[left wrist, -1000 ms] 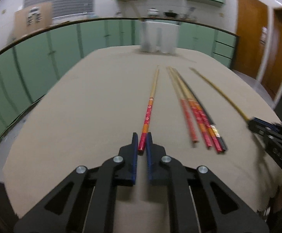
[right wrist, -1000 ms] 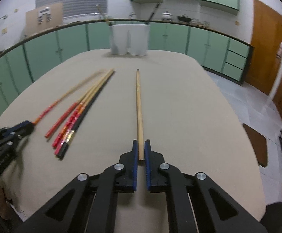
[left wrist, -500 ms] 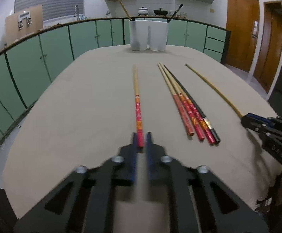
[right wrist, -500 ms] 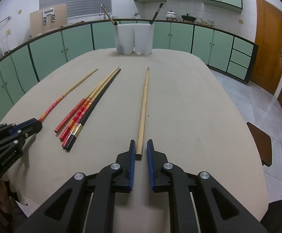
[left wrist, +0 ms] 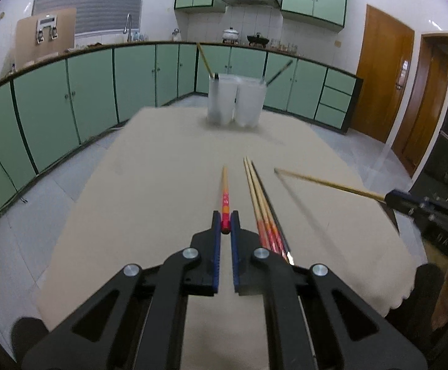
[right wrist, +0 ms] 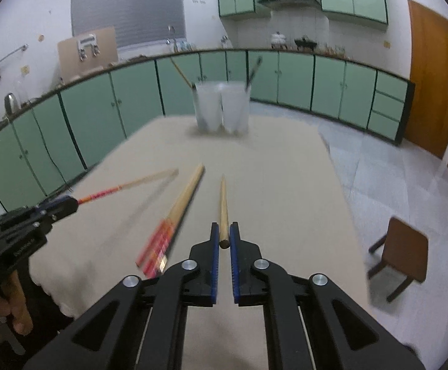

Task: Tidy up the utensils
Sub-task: 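Carry both chopsticks toward the white utensil holder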

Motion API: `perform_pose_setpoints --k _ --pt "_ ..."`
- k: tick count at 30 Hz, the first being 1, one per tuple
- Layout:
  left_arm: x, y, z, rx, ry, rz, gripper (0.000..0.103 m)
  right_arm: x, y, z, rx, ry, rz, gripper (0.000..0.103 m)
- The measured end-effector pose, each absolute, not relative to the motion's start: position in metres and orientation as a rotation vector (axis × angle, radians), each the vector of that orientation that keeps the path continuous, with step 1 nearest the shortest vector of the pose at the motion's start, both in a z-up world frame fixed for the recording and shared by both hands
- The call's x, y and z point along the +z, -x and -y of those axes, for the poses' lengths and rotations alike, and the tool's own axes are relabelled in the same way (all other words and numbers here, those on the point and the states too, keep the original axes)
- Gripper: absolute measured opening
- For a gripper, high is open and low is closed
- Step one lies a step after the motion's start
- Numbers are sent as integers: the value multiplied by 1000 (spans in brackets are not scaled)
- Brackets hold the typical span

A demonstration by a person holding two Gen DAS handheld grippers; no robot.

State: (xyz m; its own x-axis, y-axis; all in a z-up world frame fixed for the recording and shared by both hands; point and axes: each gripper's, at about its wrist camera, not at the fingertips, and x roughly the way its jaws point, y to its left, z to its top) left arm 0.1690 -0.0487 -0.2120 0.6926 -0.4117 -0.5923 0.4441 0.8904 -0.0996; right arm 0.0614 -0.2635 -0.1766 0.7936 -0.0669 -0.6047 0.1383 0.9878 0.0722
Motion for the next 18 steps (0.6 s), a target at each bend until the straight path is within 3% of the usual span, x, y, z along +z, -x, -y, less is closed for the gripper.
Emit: perform_pose_setpoints --k 10,18 --pt "-142 -191 45 -515 -74 -635 5 -85 -95 263 -19 -23 -617 7" --pt "-115 -225 47 -573 -80 -687 5 -69 -139 270 16 12 -693 7"
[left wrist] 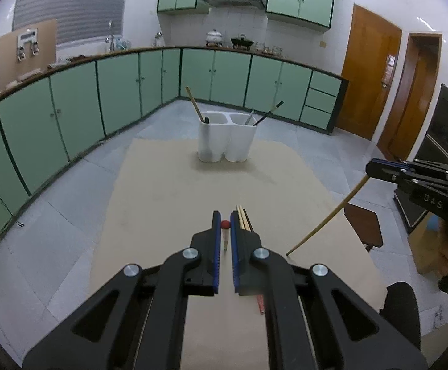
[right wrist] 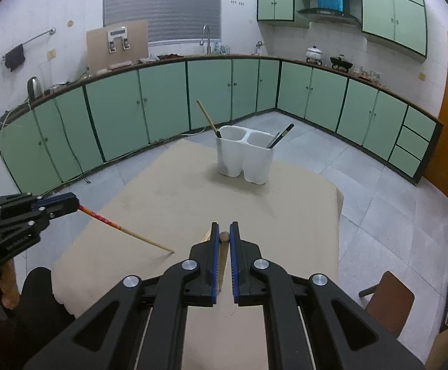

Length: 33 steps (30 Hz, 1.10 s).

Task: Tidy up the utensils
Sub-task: 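Carry both chopsticks toward the white utensil holder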

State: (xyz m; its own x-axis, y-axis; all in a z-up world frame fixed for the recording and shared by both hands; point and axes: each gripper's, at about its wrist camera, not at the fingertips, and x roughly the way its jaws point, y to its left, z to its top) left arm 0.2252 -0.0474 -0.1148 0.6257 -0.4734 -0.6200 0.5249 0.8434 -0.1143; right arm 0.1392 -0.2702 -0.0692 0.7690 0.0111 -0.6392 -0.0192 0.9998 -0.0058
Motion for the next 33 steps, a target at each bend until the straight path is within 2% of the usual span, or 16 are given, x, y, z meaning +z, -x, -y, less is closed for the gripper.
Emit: perform_pose_setpoints --k 18,33 --pt "-73 -250 62 -642 -125 -731 5 -48 -159 277 40 19 -732 7" --pt "29 -301 91 -641 -185 -630 5 70 -219 295 36 25 -638 7"
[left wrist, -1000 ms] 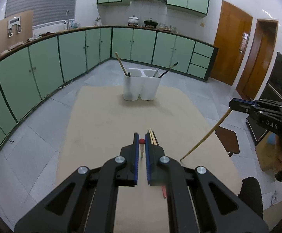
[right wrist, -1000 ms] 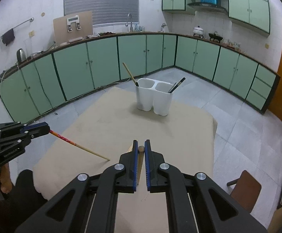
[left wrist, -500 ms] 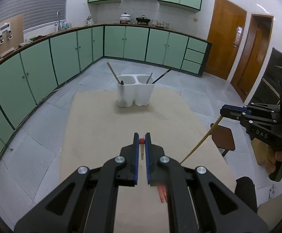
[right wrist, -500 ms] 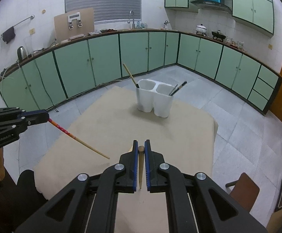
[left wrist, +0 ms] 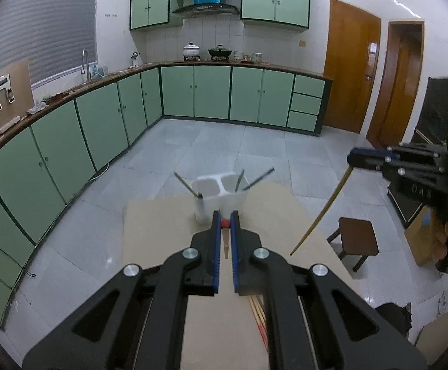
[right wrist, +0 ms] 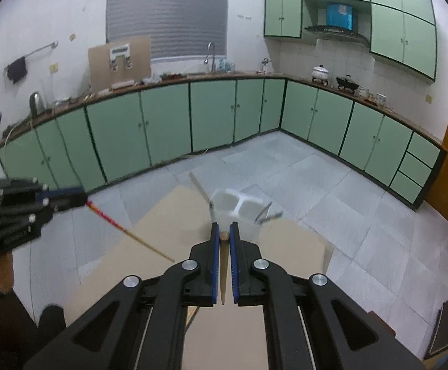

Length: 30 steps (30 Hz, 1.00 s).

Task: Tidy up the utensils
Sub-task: 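Carry both chopsticks toward the white utensil holder, then lower both chopsticks into the holder and open both tools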

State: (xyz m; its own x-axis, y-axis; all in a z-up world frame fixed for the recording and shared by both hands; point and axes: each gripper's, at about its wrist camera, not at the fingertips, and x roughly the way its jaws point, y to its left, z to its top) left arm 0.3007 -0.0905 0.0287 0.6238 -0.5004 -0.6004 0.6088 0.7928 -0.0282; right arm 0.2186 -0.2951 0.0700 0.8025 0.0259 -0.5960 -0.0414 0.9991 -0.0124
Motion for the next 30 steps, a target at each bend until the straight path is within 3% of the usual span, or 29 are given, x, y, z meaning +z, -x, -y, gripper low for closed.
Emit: perform_pose_setpoints --k 9,16,30 --pt "66 -359 118 -628 -158 -599 5 119 -290 327 -9 -44 -598 7" --pt "76 -418 150 -605 -125 -568 5 118 -349 342 -74 -26 -565 7" --pt "-33 -524 198 -569 -106 -708 5 20 -438 380 -97 -116 -624 7"
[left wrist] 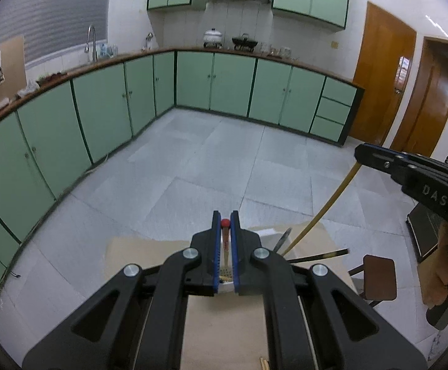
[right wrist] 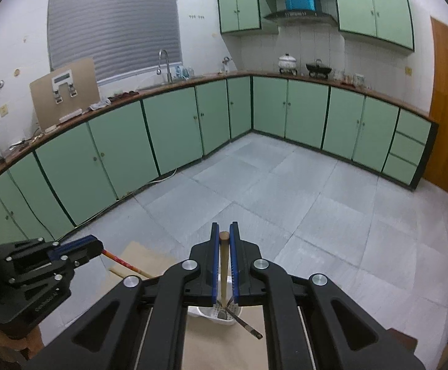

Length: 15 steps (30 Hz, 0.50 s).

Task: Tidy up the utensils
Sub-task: 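Lower both chopsticks into the holder and open both tools, then move both tools back over the remaining chopsticks on the table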

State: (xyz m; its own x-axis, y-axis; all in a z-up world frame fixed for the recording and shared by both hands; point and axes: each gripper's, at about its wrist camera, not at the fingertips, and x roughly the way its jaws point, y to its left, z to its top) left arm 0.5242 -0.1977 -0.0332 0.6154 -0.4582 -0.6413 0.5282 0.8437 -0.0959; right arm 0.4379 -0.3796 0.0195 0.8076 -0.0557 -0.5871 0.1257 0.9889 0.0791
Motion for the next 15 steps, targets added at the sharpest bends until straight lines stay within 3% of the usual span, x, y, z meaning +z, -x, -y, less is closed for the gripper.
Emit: perform_pose_setpoints --k 6,7,9,10,15 --pt "-65 -538 199 -566 -112 -759 7 -18 -450 397 -88 -196 -691 9" --pt "-67 -538 198 -559 -115 -758 10 -21 -449 400 -95 -199 -690 17" --pt "-66 -535 193 -547 -115 -748 31 -21 -444 403 -103 -194 -680 25" --pt "-63 -531 191 -539 -114 -736 35 -20 -442 403 -103 -194 -676 26" --pt "-43 -511 171 -546 -94 -691 39 -5 -411 409 -100 -193 -631 26"
